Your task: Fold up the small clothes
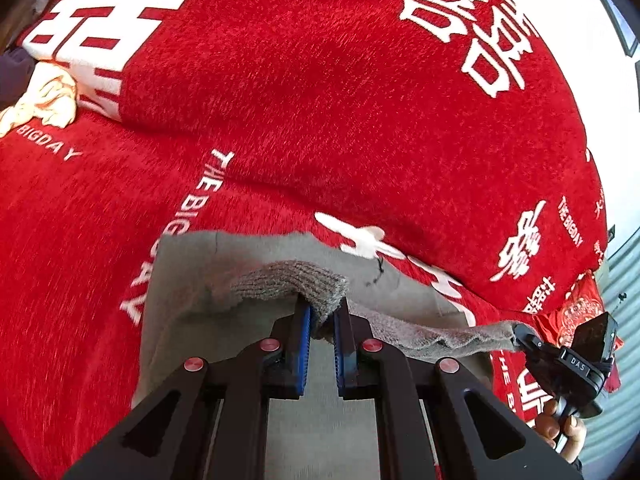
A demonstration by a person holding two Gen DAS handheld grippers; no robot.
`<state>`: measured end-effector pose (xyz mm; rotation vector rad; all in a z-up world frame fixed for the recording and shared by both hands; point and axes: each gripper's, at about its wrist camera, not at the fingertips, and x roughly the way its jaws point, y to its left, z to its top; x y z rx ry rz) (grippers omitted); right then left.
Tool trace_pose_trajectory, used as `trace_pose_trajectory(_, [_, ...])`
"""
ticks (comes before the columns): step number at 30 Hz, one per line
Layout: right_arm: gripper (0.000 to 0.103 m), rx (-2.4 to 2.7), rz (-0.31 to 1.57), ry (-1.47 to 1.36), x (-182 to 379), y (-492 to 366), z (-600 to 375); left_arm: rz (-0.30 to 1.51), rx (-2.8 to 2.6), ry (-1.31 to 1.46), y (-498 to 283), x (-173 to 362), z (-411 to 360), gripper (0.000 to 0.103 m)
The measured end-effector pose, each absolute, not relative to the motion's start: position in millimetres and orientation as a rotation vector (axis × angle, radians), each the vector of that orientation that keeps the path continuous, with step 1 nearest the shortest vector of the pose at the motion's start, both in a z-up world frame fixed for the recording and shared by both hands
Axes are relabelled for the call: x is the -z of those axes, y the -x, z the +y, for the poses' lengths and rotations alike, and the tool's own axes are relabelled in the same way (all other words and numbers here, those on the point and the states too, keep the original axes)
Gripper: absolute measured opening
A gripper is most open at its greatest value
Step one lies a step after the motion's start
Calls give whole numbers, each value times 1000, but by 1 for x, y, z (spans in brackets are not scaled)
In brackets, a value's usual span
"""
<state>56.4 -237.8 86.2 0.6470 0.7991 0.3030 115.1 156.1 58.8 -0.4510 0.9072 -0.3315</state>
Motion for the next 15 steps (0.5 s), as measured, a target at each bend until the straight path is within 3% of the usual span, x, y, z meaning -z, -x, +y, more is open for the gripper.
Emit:
trace_pose_trajectory(10, [8,-187,880,-637,-58,-127,-240,1059,281,533,-182,1,156,13])
trace_pose_trajectory(11, [10,-173,900,-637,-52,-133,-241,1080,292,548,-186,7,157,20])
trace_pose_trajectory(13, [13,-140,939,-646,-43,-141,-245,1107,263,560,-189,12,162,84])
trace_pose_trajectory(15, [25,-107,969,-641,-36,-145,-250,1026,207,588,-181,6,177,96])
